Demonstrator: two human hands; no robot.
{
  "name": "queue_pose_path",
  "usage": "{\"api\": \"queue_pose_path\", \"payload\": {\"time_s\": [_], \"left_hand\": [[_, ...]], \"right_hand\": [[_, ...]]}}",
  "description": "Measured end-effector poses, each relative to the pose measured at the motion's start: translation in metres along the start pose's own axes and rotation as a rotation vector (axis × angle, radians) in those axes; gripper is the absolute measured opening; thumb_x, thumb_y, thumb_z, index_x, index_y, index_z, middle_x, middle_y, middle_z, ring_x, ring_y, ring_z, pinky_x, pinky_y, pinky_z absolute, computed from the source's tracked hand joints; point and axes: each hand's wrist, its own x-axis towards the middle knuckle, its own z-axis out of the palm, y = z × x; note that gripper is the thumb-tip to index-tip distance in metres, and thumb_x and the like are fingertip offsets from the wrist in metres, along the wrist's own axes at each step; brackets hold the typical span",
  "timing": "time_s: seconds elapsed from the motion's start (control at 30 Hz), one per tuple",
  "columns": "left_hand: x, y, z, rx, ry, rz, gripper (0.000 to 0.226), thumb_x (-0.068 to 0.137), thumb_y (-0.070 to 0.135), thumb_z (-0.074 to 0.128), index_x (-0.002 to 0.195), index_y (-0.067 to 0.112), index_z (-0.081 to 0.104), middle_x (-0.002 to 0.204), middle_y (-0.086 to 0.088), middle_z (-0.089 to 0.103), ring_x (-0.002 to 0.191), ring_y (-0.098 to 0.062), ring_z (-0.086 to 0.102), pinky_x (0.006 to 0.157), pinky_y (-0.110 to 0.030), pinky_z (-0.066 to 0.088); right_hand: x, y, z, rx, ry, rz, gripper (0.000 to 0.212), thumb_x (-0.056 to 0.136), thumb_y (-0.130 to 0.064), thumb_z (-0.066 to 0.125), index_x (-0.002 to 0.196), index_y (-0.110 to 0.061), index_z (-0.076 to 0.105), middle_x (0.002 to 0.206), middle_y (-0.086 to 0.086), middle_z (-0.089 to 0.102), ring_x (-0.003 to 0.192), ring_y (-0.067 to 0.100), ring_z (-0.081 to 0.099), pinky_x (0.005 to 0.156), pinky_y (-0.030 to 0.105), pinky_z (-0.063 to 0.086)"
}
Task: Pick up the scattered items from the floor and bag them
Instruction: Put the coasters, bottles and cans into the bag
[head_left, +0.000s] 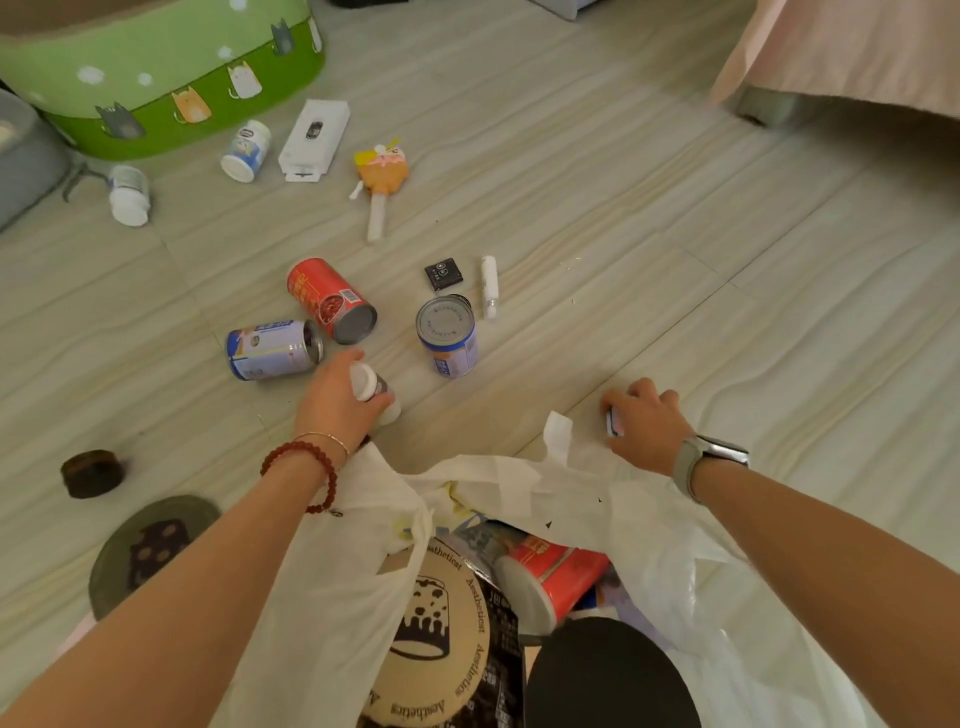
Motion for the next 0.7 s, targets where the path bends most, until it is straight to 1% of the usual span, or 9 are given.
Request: {"api": "queue_pose_path", "payload": {"time_s": [0.07,0.13,0.23,0.33,0.4,0.47,0.53,0.63,0.7], "left_hand": [[-0.005,0.008,-0.010,-0.123,0.113,0.043,0.054,0.074,0.014,0.072,0.120,0.006,0.043,0.117,-0.015,0.051,0.103,-0.029,0.049,0.086,-0.034,0.038],[-0.012,0.021,-0.022,-0.216,0.180,0.122,0.051,0.072,0.013,0.074,0.113,0.006,0.044,0.105,-0.008,0.049,0.093,-0.021,0.047,0.080,-0.029,0.036],[-0.030,0.042,-0.038,-0.293,0.208,0.293,0.049,0.070,0.013,0.076,0.111,0.007,0.050,0.105,-0.004,0.050,0.096,-0.017,0.047,0.083,-0.024,0.037],[-0.057,0.061,-0.051,-0.339,0.161,0.446,0.054,0.067,0.033,0.072,0.115,0.013,0.054,0.109,-0.001,0.049,0.100,-0.007,0.044,0.087,-0.014,0.037],[-0.078,0.070,-0.058,-0.361,0.089,0.494,0.059,0.065,0.046,0.062,0.116,0.019,0.054,0.103,0.010,0.048,0.096,0.000,0.044,0.083,-0.003,0.036],[-0.101,0.071,-0.060,-0.367,-0.003,0.522,0.056,0.066,0.042,0.067,0.117,0.026,0.050,0.100,0.021,0.049,0.090,0.008,0.047,0.079,0.001,0.035],[-0.126,0.069,-0.058,-0.332,-0.108,0.510,0.057,0.068,0.032,0.075,0.116,0.032,0.045,0.099,0.023,0.052,0.087,0.013,0.051,0.076,0.000,0.038],[-0.158,0.056,-0.046,-0.105,-0.293,0.520,0.066,0.067,0.042,0.075,0.122,0.028,0.041,0.109,0.015,0.056,0.094,0.001,0.055,0.082,-0.015,0.036],[-0.171,0.045,-0.040,0.159,-0.323,0.624,0.069,0.068,0.060,0.061,0.125,0.028,0.040,0.119,0.011,0.058,0.110,-0.011,0.054,0.090,-0.023,0.025]], "right_hand": [[-0.001,-0.005,-0.009,0.251,0.067,0.003,0.034,0.082,-0.014,0.055,0.115,-0.015,0.050,0.104,0.005,0.043,0.095,0.028,0.046,0.085,0.032,0.038],[-0.006,-0.020,-0.029,0.625,0.122,0.006,0.033,0.083,-0.010,0.055,0.116,-0.013,0.051,0.089,0.001,0.044,0.076,0.020,0.050,0.069,0.026,0.045],[-0.026,-0.047,-0.061,0.930,0.147,-0.085,0.031,0.089,-0.015,0.051,0.119,-0.022,0.050,0.098,0.000,0.049,0.077,0.017,0.053,0.071,0.032,0.052],[-0.057,-0.075,-0.085,0.883,0.233,-0.254,0.032,0.093,-0.026,0.047,0.125,-0.027,0.045,0.103,-0.001,0.053,0.087,0.018,0.057,0.081,0.033,0.051],[-0.082,-0.087,-0.092,0.835,0.241,-0.301,0.034,0.093,-0.031,0.047,0.126,-0.026,0.042,0.097,-0.002,0.056,0.084,0.017,0.059,0.074,0.025,0.049],[-0.108,-0.090,-0.091,0.731,0.241,-0.324,0.031,0.091,-0.030,0.050,0.120,-0.021,0.044,0.083,-0.004,0.059,0.075,0.019,0.060,0.063,0.023,0.049],[-0.130,-0.083,-0.085,0.620,0.237,-0.372,0.024,0.090,-0.024,0.053,0.112,-0.015,0.050,0.084,0.003,0.064,0.076,0.025,0.063,0.064,0.031,0.050],[-0.156,-0.070,-0.069,0.462,0.101,-0.534,0.023,0.087,-0.023,0.057,0.106,-0.011,0.059,0.093,0.001,0.061,0.082,0.017,0.060,0.066,0.012,0.045],[-0.165,-0.065,-0.059,0.245,-0.011,-0.617,0.034,0.081,-0.034,0.049,0.106,-0.015,0.063,0.095,-0.001,0.058,0.085,0.013,0.056,0.073,0.008,0.041]]}}
